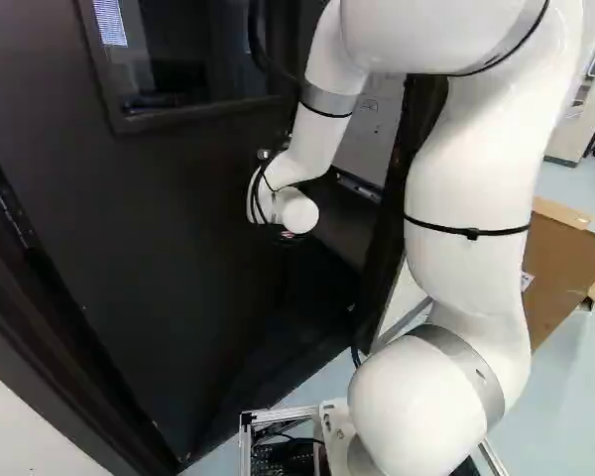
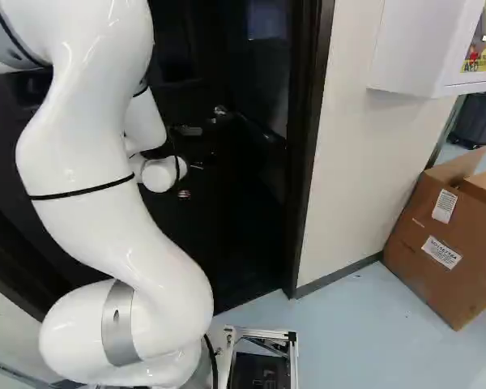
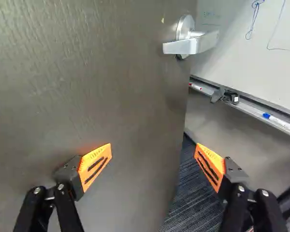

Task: Open the door and move inside

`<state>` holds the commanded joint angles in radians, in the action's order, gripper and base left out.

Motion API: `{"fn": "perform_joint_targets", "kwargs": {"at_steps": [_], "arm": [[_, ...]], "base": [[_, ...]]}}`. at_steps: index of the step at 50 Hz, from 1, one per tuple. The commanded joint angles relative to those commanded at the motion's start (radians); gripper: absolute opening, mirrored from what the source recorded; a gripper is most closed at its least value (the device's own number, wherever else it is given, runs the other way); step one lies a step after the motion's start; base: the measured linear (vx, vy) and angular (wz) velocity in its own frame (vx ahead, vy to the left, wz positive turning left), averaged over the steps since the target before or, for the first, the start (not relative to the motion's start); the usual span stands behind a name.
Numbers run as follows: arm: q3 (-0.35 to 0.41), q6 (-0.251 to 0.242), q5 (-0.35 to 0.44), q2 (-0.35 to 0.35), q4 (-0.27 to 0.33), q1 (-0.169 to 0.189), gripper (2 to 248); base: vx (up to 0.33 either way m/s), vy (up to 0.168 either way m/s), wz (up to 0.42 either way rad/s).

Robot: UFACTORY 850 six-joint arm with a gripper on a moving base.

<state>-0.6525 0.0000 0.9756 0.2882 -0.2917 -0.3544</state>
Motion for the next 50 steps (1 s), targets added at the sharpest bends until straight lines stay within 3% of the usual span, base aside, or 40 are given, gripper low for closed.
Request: {"fn": "perform_joint_targets", "kwargs": {"at_steps": [50], "arm": [[-0.169,0.0,0.0,0.137,0.0,-0.115,247]], "base": [[0.0,0.0,0.0]]}}
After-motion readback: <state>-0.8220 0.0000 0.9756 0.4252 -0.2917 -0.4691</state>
